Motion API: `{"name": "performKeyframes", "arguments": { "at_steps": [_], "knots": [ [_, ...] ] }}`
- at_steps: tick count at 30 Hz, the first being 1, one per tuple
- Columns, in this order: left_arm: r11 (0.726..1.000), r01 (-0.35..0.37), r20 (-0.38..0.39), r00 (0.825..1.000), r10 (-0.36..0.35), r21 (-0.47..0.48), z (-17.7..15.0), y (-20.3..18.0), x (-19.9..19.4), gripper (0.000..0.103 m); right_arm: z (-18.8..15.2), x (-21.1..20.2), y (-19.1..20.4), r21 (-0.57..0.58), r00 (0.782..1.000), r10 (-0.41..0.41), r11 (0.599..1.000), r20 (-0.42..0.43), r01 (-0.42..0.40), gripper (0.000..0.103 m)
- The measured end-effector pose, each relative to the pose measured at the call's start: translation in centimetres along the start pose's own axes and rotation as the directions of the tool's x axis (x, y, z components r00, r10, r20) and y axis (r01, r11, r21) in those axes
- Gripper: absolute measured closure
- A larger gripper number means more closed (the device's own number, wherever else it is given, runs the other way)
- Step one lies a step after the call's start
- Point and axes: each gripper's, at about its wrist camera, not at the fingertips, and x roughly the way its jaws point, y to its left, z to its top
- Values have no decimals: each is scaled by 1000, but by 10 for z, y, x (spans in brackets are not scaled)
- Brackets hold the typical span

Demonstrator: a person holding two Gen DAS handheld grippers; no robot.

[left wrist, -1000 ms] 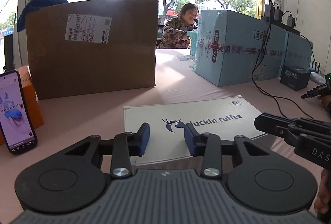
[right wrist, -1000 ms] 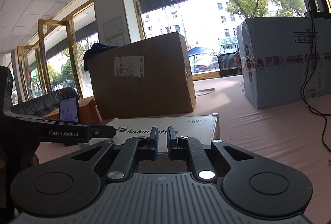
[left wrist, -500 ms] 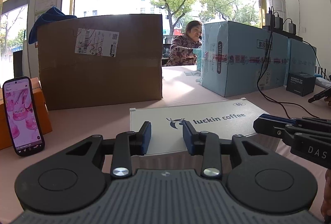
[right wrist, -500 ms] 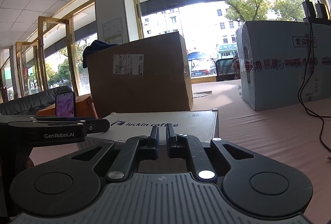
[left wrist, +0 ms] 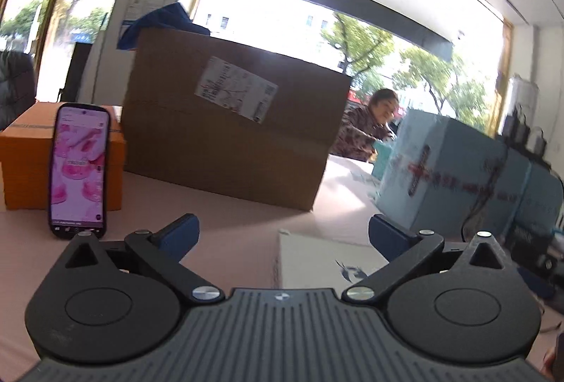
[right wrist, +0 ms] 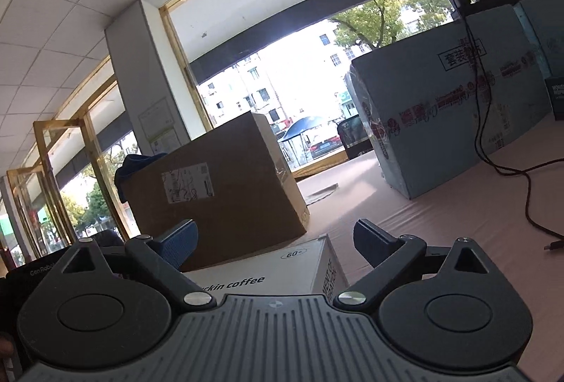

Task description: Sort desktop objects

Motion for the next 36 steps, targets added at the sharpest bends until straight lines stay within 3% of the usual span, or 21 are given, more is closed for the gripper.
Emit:
{"name": "performKeyframes", "arguments": {
  "at_steps": [3, 9, 12, 16, 21, 23, 25, 27, 29, 33, 36],
  "knots": [
    [997, 12, -132, 991, -22, -78, 10, 21, 16, 0, 6, 8, -16, 77, 997, 2, 997, -80, 4, 0],
    [989, 13, -358, 932, -65, -147, -8, 36, 57, 0, 3, 28, -32, 182, 969, 21, 983, -248, 25, 0],
    [982, 40, -401, 909, -112, -185, -10, 33, 68, 0, 2, 41, -37, 244, 937, 94, 970, -335, -10, 0],
    [984, 87, -450, 880, -150, -158, -8, 19, 81, 0, 3, 56, -36, 249, 916, 94, 968, -390, 7, 0],
    [973, 117, -494, 846, -201, -197, -10, 13, 91, 0, 2, 70, -43, 293, 891, 113, 956, -440, 23, 1],
    [967, 123, -503, 835, -223, -225, -11, 15, 95, 0, 1, 73, -43, 288, 881, 113, 957, -459, 27, 4],
    [959, 129, -508, 826, -244, -251, -12, 18, 97, 0, -1, 76, -40, 277, 872, 122, 961, -474, 16, 16],
    [953, 140, -504, 823, -263, -269, -13, 19, 97, 3, -1, 75, -39, 290, 875, 142, 957, -463, -2, 25],
    [947, 156, -486, 827, -281, -282, -13, 18, 94, 15, 0, 73, -34, 259, 883, 122, 966, -453, -1, 27],
    [979, 150, -431, 881, -197, -141, -12, -8, 79, 17, 3, 69, -26, 200, 895, 93, 980, -437, -5, 35],
    [982, 130, -429, 886, -177, -136, -12, -12, 76, 17, 4, 67, -20, 168, 899, 74, 986, -432, -1, 36]
  ]
}}
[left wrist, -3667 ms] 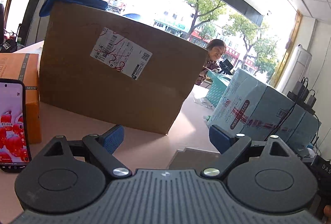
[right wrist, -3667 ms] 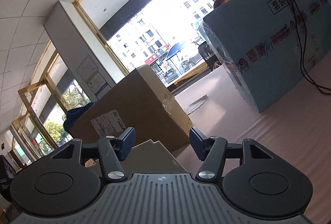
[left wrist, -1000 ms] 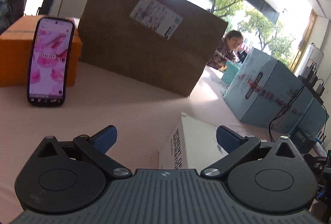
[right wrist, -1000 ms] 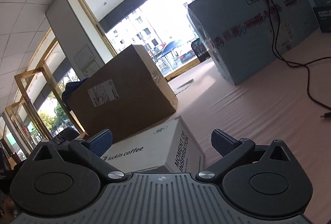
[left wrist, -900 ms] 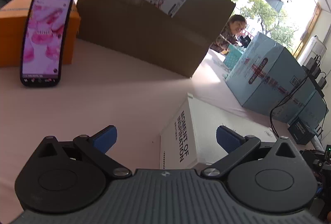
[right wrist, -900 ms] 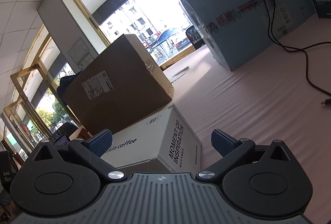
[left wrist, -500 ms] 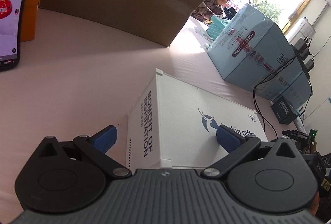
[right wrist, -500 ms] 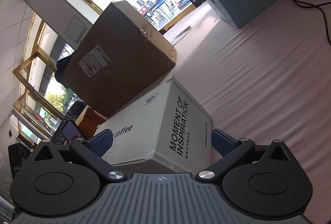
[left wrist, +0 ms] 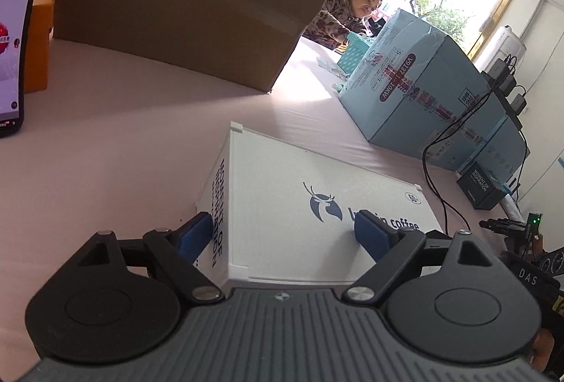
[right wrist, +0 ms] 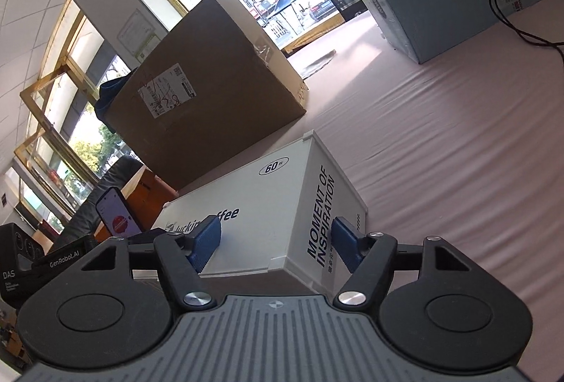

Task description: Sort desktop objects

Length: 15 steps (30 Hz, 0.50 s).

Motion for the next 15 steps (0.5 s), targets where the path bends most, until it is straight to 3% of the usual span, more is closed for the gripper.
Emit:
{"name": "performKeyframes", "arguments": {
  "at_steps": [6, 15],
  "knots": [
    [1000, -15, -1, 1000, 15, 14, 0, -2, -7, 17, 4, -3, 4, -19, 1000, -11, 1000, 0, 11, 47],
    [997, -63, 57, 996, 61, 32, 6, 0, -30, 17, 3, 1, 24, -33, 1000, 23, 999, -15, -23, 48]
  ]
}}
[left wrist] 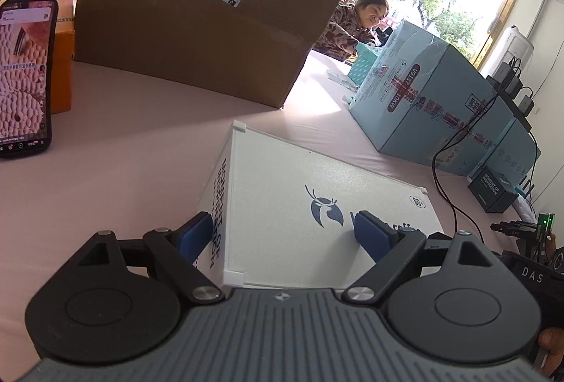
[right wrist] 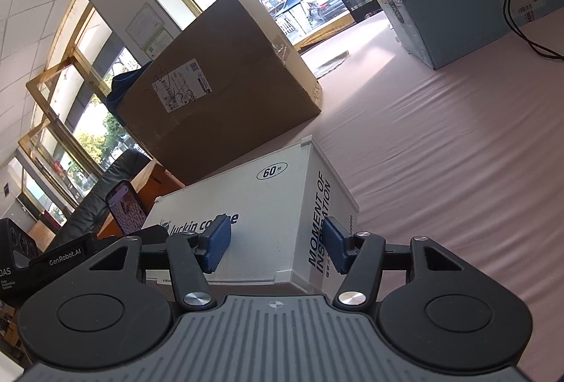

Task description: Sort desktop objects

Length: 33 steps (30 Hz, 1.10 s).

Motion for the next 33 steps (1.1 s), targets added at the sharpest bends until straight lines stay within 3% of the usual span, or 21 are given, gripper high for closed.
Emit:
{"name": "performKeyframes", "arguments": {
  "at_steps": [10, 21, 25, 33],
  "knots": [
    [994, -84, 34, 996, 87, -70, 8, 51, -42, 17, -9, 33, 51, -40, 994, 70, 996, -80, -73, 51],
    [965, -214, 54, 973, 224, -150, 2, 114, -80, 16, -32, 85, 105, -71, 971, 127, 987, -202, -144, 51],
    [961, -208, 46, 974, 220, -182, -4, 133, -82, 16, -38, 93, 118, -117, 974, 120, 983, -193, -145, 51],
    [964, -211, 55, 973, 223, -164, -5, 131, -82, 14, -41, 92, 117, -110, 976, 114, 985, -184, -136, 51]
  ]
}}
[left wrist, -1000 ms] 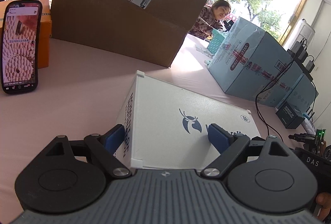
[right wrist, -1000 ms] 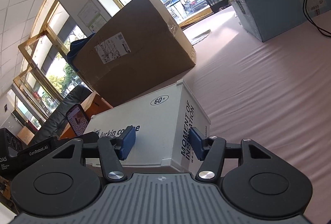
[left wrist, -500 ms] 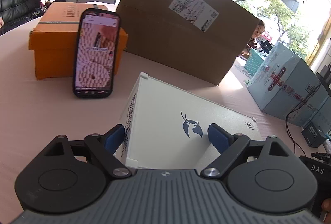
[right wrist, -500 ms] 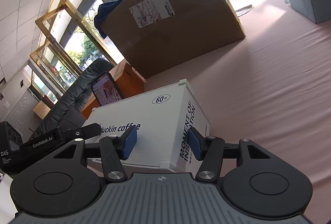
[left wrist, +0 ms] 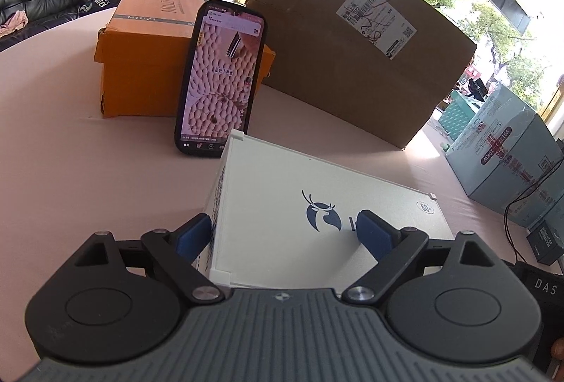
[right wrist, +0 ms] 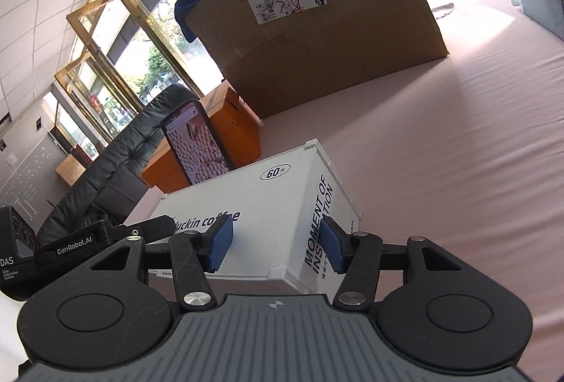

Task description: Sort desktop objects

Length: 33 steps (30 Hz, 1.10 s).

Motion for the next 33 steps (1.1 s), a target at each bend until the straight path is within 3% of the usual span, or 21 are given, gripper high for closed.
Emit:
{"name": "performKeyframes", "arguments": {
  "at_steps": [6, 8, 9, 11, 13, 16, 17, 19, 22, 25, 26, 28, 29, 31, 33],
  "knots": [
    [996, -21, 64, 998, 16, 82, 2, -10, -9, 14, -2, -2, -2, 3, 999, 12, 1000, 32, -12, 48],
    [995, -71, 164, 985, 59, 71, 1, -12, -23, 5, -5, -8, -2, -3, 994, 7, 1000, 105, -7, 26],
    [994, -96, 229, 970, 81, 55, 0, -13, -32, 1, -6, -14, -2, -5, 986, -6, 1000, 170, 7, 7],
    [989, -146, 368, 921, 128, 20, -5, -18, -53, 0, -13, -34, -3, -15, 936, -29, 999, 352, 37, 0],
    [987, -157, 472, 873, 121, 36, -12, -30, -71, 0, -20, -55, -5, -36, 864, -43, 997, 501, 70, 0],
    [982, -145, 549, 834, 53, 124, -21, -65, -88, 0, -26, -82, -10, -41, 758, -73, 991, 648, 131, 0],
    [981, -124, 547, 837, 23, 148, -24, -79, -88, 0, -26, -91, -12, -32, 726, -88, 988, 682, 150, 0],
    [978, -70, 531, 846, -46, 196, -29, -108, -85, 0, -24, -104, -18, 5, 689, -141, 981, 711, 196, 0],
    [955, -12, 469, 873, -135, 297, -37, -162, -70, 0, -19, -120, -26, 58, 633, -267, 942, 727, 331, 0],
    [901, -4, 393, 901, -185, 433, -52, -221, -46, 0, -20, -134, -38, 68, 550, -394, 852, 736, 519, 0],
    [892, 7, 359, 914, -190, 453, -56, -236, -33, 0, -20, -137, -44, 68, 532, -439, 813, 724, 579, 0],
    [880, 37, 281, 940, -191, 474, -63, -264, -5, 0, -14, -140, -64, 84, 524, -534, 749, 664, 657, 0],
    [887, 61, 235, 954, -186, 458, -65, -273, 11, 0, -12, -142, -79, 108, 526, -585, 725, 617, 680, 0],
    [923, 70, 168, 975, -142, 378, -71, -279, 49, 0, -9, -146, -108, 167, 531, -654, 701, 539, 693, 0],
    [945, 51, 134, 986, -98, 323, -76, -279, 83, 0, -9, -150, -139, 220, 539, -694, 688, 477, 691, 0]
  ]
}}
